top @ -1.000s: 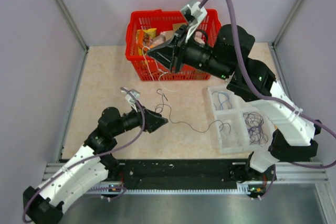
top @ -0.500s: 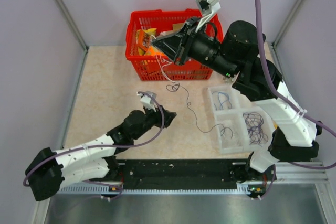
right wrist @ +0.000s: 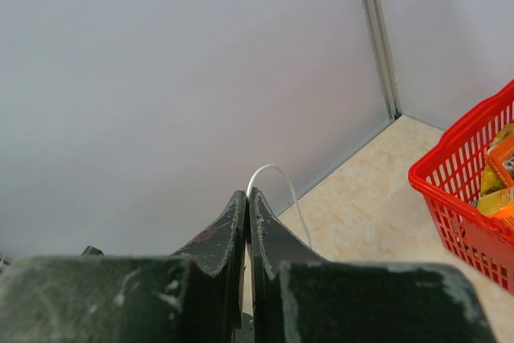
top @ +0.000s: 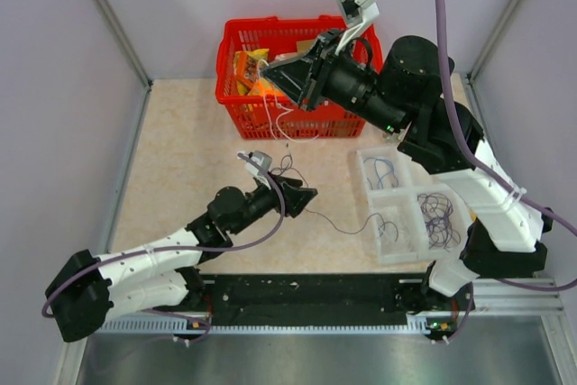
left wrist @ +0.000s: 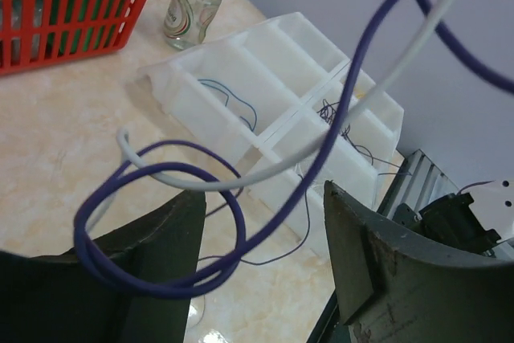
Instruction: Untangle the cables
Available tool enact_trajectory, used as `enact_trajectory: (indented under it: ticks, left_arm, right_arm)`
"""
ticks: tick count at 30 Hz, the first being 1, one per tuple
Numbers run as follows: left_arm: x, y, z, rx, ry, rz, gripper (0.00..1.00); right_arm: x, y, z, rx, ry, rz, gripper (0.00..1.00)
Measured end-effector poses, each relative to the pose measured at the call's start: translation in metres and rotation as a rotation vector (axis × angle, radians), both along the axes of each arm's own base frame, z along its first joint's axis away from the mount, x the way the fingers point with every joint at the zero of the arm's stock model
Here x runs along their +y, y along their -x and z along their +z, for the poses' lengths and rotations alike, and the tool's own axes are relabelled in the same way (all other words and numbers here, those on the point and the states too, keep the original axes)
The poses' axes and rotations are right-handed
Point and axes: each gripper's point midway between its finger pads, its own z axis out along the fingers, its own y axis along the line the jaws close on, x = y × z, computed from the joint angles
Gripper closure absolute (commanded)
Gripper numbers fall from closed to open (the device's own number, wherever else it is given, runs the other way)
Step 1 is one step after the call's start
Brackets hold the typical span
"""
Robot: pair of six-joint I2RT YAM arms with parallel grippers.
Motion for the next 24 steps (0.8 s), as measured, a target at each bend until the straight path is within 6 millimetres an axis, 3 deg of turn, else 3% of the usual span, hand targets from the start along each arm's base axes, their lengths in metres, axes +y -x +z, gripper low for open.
enact_trajectory:
  ticks: [5,10,16,18,21,24]
  left_arm:
    - [-0.006,-0.006,0.01,-0.017,0.011,0.002,0.41]
    - [-0.012,-0.027,0.009,0.016,-0.015,0.081,0.42]
    - [-0.017,-0.034,0.011,0.03,0.005,0.101,0.72]
    - [-0.019,-0.035,0.01,0.029,0.01,0.098,0.72]
    - [-0.019,-0.038,0.007,0.035,0.002,0.108,0.56]
    - [-0.018,-0.041,0.008,0.035,0.014,0.128,0.58]
  right_arm:
    - [0.003,-0.001,-0.002,0.004,0.004,0.003,1.0]
    - [0.002,0.0,-0.001,0.005,0.003,0.007,1.0]
    - [0.002,0.0,-0.001,0.004,0.001,0.006,1.0]
    - [0.002,0.0,-0.001,0.004,0.001,0.006,1.0]
    - [0.002,0.0,-0.001,0.004,0.002,0.004,1.0]
    - [0.002,0.0,-0.001,0.005,0.002,0.004,1.0]
